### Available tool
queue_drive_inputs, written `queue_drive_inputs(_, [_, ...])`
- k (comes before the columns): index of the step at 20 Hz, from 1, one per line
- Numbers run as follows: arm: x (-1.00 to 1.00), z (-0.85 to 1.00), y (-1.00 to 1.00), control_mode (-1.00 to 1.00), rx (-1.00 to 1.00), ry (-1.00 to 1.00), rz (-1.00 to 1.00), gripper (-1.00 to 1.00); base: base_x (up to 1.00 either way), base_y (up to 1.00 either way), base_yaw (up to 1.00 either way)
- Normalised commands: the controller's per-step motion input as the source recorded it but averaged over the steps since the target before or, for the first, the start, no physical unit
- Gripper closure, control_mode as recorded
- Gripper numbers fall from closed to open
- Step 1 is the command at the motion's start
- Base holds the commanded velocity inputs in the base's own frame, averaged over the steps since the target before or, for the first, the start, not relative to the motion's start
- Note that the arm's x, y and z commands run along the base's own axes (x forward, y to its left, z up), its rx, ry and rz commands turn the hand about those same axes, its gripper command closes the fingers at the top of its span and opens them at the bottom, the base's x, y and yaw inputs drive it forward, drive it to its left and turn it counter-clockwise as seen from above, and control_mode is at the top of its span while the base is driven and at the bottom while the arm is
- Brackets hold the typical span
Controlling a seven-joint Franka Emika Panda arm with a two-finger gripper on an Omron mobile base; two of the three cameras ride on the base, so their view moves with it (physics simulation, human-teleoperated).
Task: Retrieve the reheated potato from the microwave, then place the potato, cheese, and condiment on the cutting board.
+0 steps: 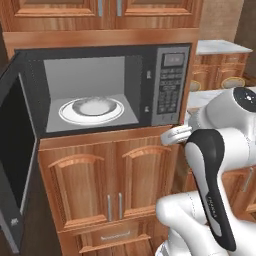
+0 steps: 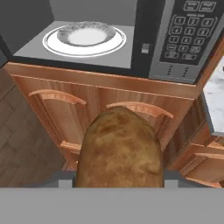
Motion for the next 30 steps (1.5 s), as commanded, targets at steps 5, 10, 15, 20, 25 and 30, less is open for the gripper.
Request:
queue_drive_inputs(5, [0.0,0.0,0.0,1.0,0.0,0.0,0.0,1.0,0.0,-0.79,-0.11])
queue_drive_inputs(10, [0.0,0.0,0.0,1.0,0.0,0.0,0.0,1.0,0.04,-0.8,-0.06])
queue_drive_inputs(15, [0.0,0.0,0.0,1.0,0.0,0.0,0.0,1.0,0.12,-0.79,-0.03])
queue_drive_inputs(20, [0.0,0.0,0.0,1.0,0.0,0.0,0.0,1.0,0.36,-0.68,-0.01])
queue_drive_inputs(25, [0.0,0.0,0.0,1.0,0.0,0.0,0.0,1.0,0.58,-0.45,0.0])
queue_drive_inputs(30, [0.0,0.0,0.0,1.0,0.0,0.0,0.0,1.0,0.64,-0.22,0.0])
